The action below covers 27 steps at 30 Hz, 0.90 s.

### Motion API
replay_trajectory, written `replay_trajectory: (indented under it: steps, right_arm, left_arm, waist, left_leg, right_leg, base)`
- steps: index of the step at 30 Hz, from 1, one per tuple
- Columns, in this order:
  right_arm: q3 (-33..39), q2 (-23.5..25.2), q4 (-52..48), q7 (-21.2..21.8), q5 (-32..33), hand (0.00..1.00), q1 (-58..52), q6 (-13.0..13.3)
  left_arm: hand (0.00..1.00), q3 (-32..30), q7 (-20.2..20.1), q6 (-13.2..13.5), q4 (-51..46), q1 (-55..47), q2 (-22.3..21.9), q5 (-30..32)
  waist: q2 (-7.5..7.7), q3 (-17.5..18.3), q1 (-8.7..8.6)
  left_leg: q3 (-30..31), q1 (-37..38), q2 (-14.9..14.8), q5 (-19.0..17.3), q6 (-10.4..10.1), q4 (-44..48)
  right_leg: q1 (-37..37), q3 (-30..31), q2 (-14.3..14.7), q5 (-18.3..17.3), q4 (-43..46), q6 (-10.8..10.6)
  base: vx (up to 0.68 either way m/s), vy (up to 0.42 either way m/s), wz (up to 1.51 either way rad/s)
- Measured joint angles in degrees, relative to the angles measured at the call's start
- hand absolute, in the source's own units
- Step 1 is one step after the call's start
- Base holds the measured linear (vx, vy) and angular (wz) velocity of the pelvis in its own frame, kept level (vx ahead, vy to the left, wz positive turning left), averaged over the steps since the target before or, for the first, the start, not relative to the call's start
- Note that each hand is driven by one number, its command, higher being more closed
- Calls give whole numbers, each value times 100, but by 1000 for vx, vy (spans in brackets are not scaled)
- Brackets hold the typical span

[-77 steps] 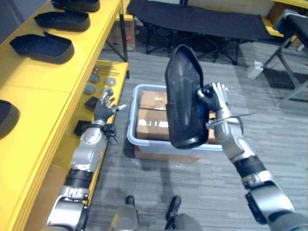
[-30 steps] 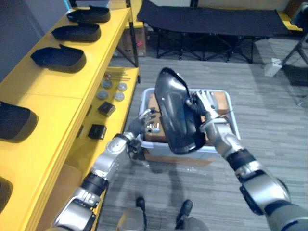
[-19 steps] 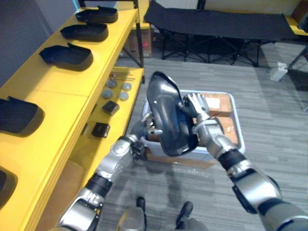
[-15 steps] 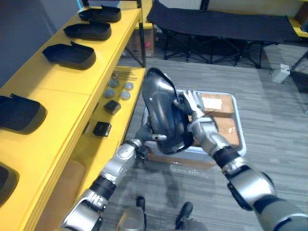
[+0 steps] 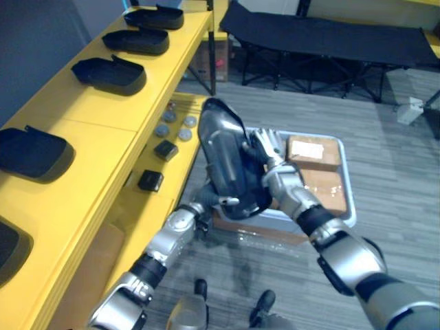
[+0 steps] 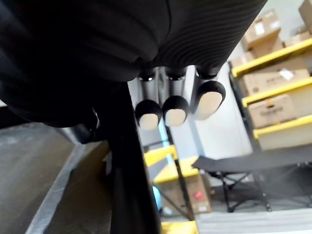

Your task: Walk over and take plastic housings, then place them on the shelf

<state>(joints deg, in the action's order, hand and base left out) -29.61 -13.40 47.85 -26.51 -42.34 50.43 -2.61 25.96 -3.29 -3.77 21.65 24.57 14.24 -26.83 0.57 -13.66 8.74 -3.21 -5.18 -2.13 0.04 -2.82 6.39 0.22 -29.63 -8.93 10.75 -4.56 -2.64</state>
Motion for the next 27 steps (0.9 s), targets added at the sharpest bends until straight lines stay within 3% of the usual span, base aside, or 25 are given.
replay_trajectory:
  steps: [8, 14, 19, 23, 27]
  right_arm:
    - [-128, 55, 1, -74, -10, 100, 2, 4]
    - [-139, 60, 1, -219, 59, 100, 2, 0]
    - [-134, 60, 1, -275, 303, 100, 0, 0]
    - [-133, 128, -23, -522, 661, 100, -32, 19]
    - [21, 154, -354, -872, 984, 100, -195, 125]
  left_arm:
    - [100, -1, 221, 1, 180, -9, 4, -31]
    - [100, -6, 335, 3, 194, -9, 9, -31]
    - [100, -6, 475, 35, 194, -8, 7, -36]
    - [100, -7, 708, 174, 191, -8, 4, -28]
    - [100, -8, 1014, 517, 154, -8, -3, 130]
  waist:
    - [41, -3, -2]
    - [220, 5, -7]
    - [233, 3, -14]
    - [233, 3, -25]
    - [233, 3, -34]
  left_leg:
    - [-2, 1, -7, 5, -6, -6]
    - [-10, 1, -6, 5, -6, -8]
    - [-18, 2, -7, 5, -6, -9]
    - [-35, 9, -8, 5, -6, -16]
    - [-52, 16, -8, 4, -6, -27]
  right_leg:
    - [-4, -1, 5, -1, 0, 0]
    - [-6, 3, 0, -1, 0, -1]
    - [-11, 10, 1, -4, 0, -1]
    - [-18, 28, 1, -6, 0, 0]
    - [-27, 57, 2, -5, 0, 0]
  base:
    - [0, 0, 0]
    - [0, 0, 0]
    - [0, 0, 0]
    - [0, 0, 0]
    - [0, 0, 0]
